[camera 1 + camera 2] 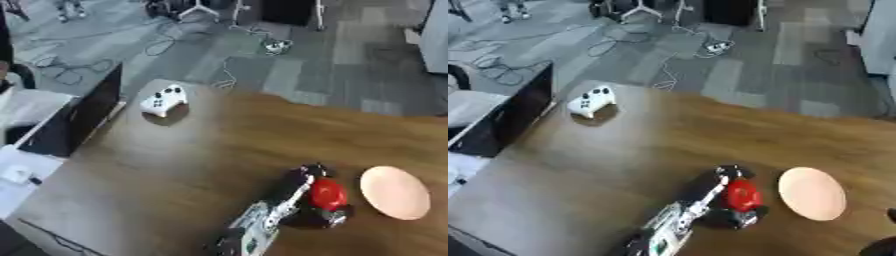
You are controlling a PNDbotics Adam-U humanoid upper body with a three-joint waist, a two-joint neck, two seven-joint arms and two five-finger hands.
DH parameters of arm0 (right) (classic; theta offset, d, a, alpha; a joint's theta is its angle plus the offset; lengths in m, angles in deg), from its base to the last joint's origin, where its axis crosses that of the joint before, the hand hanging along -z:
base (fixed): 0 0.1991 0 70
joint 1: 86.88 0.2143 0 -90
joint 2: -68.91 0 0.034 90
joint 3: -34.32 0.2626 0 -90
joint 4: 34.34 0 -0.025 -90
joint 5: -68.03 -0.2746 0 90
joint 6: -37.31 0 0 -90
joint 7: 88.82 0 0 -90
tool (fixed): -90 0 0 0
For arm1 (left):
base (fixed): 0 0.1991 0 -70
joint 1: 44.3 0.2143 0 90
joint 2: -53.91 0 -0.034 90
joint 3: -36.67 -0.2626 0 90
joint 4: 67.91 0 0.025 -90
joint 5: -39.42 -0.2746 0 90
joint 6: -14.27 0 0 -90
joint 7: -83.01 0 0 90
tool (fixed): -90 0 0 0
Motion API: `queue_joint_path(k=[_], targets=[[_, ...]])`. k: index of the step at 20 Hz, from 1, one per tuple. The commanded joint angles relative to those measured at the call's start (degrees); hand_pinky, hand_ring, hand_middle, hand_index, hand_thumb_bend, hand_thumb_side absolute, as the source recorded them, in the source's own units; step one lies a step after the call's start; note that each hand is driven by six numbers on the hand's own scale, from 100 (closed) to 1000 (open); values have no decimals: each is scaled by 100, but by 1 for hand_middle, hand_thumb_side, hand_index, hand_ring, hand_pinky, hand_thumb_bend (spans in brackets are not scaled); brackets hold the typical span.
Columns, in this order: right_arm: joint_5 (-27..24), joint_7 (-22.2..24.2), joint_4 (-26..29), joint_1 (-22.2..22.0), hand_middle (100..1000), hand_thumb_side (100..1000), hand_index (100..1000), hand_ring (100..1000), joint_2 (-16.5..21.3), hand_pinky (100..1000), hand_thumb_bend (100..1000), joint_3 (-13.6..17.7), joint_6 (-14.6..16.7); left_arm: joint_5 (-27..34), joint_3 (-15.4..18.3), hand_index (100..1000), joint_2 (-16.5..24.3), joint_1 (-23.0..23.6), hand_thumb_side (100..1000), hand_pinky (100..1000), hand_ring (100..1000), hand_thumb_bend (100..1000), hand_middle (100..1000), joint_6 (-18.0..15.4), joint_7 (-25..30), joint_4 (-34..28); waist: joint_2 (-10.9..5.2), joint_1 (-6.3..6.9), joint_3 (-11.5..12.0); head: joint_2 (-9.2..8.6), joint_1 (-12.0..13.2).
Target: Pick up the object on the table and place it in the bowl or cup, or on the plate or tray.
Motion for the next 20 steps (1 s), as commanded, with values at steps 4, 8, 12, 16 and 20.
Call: queue_joint_path(k=[4, 8, 12, 16, 20], targets=[[-13, -2, 85, 70, 589, 599, 1000, 586, 49, 510, 100, 42, -21, -164, -95, 682, -81, 44, 619, 181, 408, 327, 543, 128, 50, 120, -9, -11, -24, 38, -7], [-11, 0, 89, 70, 590, 597, 1000, 586, 47, 511, 100, 44, -18, -172, -96, 652, -78, 31, 600, 165, 382, 313, 518, 145, 29, 106, -6, -13, -19, 45, -5], [-10, 8, 88, 71, 590, 596, 1000, 587, 44, 511, 100, 42, -17, -183, -106, 648, -80, 21, 577, 159, 379, 292, 512, 163, 5, 90, -1, -18, -12, 42, -2], [-6, 10, 85, 60, 590, 594, 1000, 587, 42, 511, 100, 42, -13, -133, -110, 646, -52, -26, 556, 157, 379, 297, 510, 172, -24, -25, -7, -27, 5, 34, -24], [-2, 13, 78, 36, 591, 595, 1000, 587, 41, 511, 100, 41, -10, 101, -97, 642, 68, -237, 519, 155, 376, 314, 507, 196, 20, -271, -33, -35, 29, 43, -53]])
